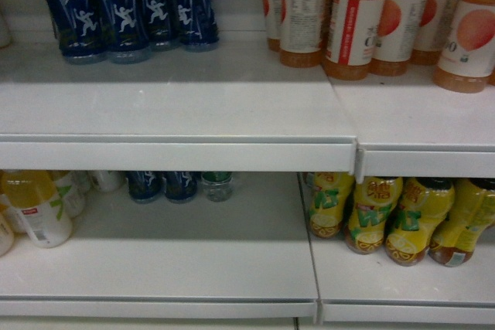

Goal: Move water from second to third shelf

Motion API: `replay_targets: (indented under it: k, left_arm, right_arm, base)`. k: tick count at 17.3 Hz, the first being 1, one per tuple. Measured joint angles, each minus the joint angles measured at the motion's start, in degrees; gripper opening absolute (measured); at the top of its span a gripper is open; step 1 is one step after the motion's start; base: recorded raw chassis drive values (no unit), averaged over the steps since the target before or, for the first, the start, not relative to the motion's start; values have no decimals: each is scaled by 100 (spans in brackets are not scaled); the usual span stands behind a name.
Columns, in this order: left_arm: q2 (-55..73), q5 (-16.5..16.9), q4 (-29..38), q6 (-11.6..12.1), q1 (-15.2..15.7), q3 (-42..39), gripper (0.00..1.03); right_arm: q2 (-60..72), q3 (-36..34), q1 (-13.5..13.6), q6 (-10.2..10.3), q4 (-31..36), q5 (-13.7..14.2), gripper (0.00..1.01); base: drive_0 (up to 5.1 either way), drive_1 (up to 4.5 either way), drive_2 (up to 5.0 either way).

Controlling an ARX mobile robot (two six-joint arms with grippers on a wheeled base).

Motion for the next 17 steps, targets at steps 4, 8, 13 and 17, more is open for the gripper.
replay_targets:
  k: [4, 8, 13, 17]
  left_arm:
    - [0, 0, -11, 0, 0, 0, 98]
    - [0, -2, -2, 0, 0, 0, 98]
    - [0, 0, -7, 0, 0, 0, 98]
    - [0, 0, 0, 0, 0, 0, 98]
  right_arm:
    - [2, 0, 2, 0, 31, -20, 40]
    - [2, 0, 9, 2, 24, -44, 40]
    - [2, 0, 4, 0, 33, -26, 40]
    - [0, 0, 2, 0, 17, -9, 40]
  base:
    - [0, 0, 0]
    - [0, 0, 0]
    - [-102, 47, 47]
    - [-510, 235, 235]
